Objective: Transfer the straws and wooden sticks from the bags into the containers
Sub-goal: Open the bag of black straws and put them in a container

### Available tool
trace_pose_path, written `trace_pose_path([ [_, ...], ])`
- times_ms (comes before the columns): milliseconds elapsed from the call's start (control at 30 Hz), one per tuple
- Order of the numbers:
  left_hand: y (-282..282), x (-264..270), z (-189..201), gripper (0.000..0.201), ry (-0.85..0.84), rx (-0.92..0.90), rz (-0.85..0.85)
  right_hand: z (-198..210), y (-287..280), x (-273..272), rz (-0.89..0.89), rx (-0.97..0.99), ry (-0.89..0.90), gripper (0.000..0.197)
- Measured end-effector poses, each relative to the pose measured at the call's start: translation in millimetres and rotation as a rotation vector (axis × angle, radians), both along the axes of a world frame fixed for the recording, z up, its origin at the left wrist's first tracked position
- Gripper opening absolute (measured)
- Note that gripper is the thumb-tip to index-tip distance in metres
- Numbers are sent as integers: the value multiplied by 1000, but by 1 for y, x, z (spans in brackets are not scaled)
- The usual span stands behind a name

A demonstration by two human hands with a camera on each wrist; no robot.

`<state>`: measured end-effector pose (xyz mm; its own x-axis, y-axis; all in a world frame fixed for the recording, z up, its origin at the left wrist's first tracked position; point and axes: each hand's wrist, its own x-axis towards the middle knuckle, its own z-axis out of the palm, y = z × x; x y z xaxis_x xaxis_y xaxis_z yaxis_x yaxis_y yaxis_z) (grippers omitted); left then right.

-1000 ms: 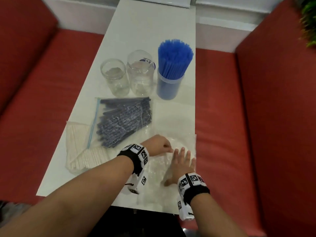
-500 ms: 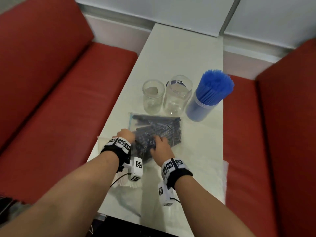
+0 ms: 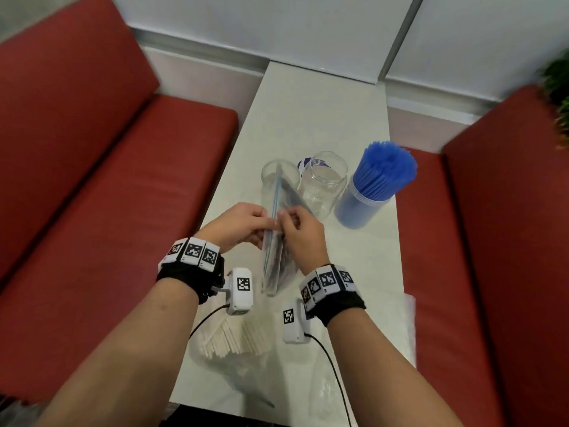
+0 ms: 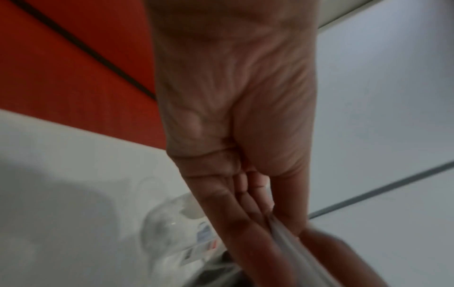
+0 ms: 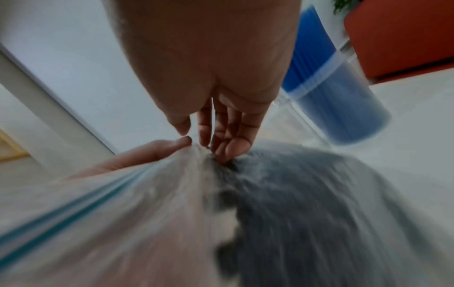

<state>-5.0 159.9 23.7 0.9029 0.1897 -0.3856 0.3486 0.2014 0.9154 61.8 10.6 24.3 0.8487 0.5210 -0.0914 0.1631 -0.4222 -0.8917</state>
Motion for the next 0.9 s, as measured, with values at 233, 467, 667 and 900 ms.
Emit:
trace_pose_path([
  [233,-26,21,47,14,-61,172,-213,52,-11,21,45,-89,-81,34],
  [467,-45,21,36,18,-33,275,-291,42,-33,22,-77,-10,70,13],
  [667,-54,19,34,26,-4,289,-323,36,-48,26,-131,108,266,25],
  [900,-63,18,44,36,8,325,-193,32,-60,19,-35,281,459,21],
])
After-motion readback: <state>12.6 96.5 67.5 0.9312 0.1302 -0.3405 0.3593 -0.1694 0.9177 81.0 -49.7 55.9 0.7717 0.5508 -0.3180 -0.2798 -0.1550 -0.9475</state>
